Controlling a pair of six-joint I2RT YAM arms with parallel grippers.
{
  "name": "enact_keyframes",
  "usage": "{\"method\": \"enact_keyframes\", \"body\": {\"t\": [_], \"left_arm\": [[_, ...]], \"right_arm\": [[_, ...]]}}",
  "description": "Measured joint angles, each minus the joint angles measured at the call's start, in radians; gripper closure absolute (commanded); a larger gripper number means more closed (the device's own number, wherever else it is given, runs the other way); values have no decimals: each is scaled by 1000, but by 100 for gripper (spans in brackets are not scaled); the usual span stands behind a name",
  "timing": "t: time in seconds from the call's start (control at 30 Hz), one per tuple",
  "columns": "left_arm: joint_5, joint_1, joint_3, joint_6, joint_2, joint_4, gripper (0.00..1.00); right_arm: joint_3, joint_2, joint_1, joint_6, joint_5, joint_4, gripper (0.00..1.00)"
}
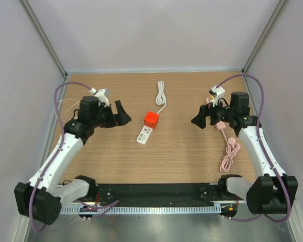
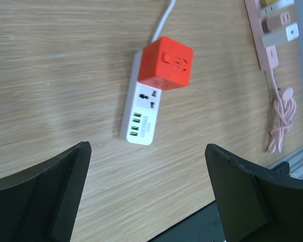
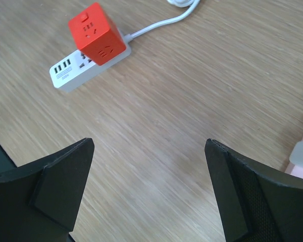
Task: Pull the plug off the socket
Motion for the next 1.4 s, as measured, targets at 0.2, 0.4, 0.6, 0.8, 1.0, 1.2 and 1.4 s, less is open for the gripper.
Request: {"method": "enact_keyframes", "body": {"t": [0.2,0.4,0.6,0.8,1.0,1.2,1.4], "left_arm": [[-146,-237,161,24,222,-40,0],[-298,-376,308,71,438,-82,0],[-377,-433,468,130,640,-139,0],[-412,-462,634,185,800,-207,0],[-422,-465,745,227,918,-290,0],[-422,-465,803,249,994,-355,2],[-421,-465,836,256,1042,-380,12]], "right_arm": [[-4,0,0,-63,-58,-33,0],[-3,11,-1,-85,-63,-53,0],[-4,18,-1,-95,-64,-58,1],[-4,18,-1,-101,-64,-58,0],[-4,18,-1,-104,-63,-60,1],[-4,25,-1,-105,-63,-60,0],[-4,33,-1,-105,-63,-61,0]]}}
